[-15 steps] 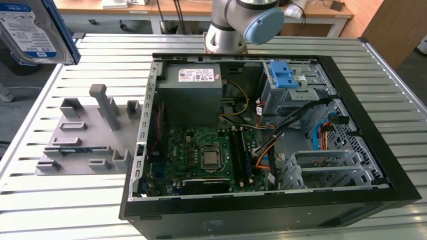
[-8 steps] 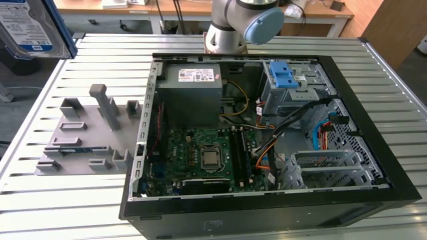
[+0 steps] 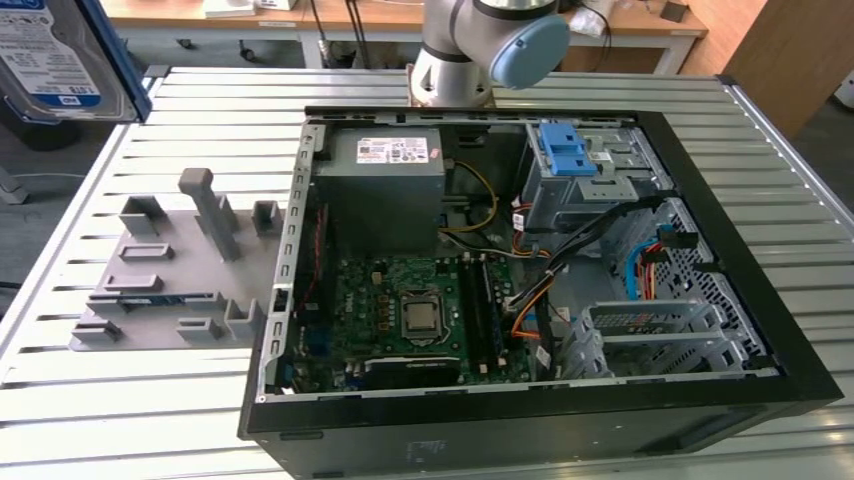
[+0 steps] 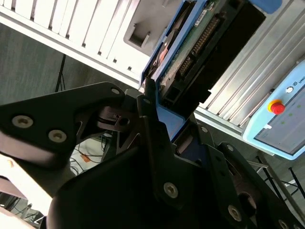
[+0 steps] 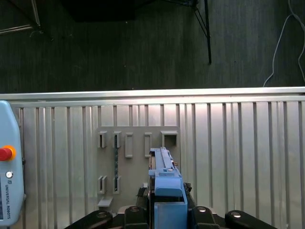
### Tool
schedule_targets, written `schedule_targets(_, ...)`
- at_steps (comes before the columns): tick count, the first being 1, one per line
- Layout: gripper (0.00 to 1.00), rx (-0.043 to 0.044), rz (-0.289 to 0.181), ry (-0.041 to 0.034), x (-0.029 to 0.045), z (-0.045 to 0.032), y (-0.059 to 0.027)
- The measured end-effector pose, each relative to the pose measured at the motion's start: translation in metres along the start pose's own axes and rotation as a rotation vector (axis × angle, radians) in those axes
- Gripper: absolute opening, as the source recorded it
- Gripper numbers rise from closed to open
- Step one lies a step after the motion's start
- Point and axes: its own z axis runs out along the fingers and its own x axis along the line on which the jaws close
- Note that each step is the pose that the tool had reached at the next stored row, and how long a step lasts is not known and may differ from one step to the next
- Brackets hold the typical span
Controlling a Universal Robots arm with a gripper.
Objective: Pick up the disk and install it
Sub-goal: 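Pick up the disk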
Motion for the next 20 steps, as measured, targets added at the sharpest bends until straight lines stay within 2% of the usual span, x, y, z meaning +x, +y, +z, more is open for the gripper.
schedule_targets(6, 0.36, 0.0001, 0.0, 0.0, 0.0006, 0.0, -0.0053)
schedule_targets(11, 0.36, -0.0001, -0.005, 0.0, 0.0041, 0.0, -0.006)
schedule_targets(16, 0.36, 0.0, -0.006, -0.0001, 0.0121, -0.0001, -0.0063)
schedule_targets(20, 0.36, 0.0, -0.006, -0.0001, 0.0214, -0.0003, -0.0067)
